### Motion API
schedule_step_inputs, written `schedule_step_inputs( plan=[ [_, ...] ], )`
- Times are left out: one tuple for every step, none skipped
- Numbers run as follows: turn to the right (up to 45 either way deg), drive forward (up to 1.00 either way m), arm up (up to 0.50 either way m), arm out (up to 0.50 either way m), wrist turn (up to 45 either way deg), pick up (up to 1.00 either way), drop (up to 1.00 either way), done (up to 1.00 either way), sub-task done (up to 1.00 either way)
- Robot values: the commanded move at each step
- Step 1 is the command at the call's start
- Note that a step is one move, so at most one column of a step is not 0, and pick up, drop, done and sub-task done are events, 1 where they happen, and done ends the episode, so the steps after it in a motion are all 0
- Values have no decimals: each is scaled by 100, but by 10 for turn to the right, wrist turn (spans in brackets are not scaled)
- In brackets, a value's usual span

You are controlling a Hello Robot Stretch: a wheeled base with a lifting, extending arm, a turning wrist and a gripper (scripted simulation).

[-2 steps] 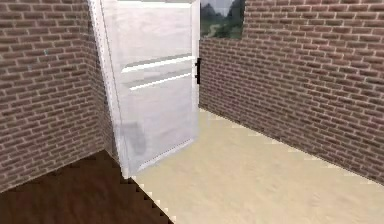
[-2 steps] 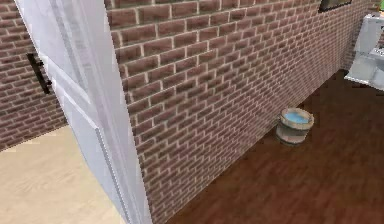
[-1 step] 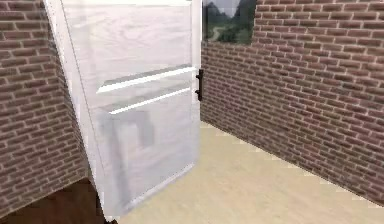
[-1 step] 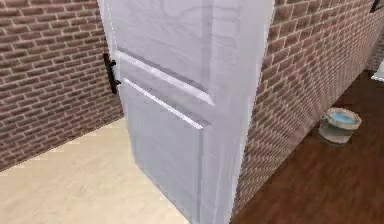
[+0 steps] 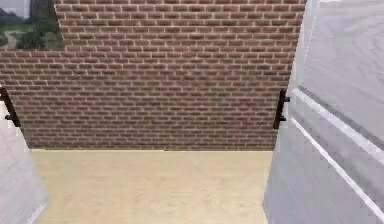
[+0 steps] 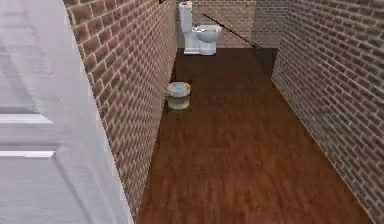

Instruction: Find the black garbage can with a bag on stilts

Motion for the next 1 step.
schedule_step_inputs(
  plan=[
    [0, 100, 0, 0, 0, 0, 0, 0, 0]
  ],
)
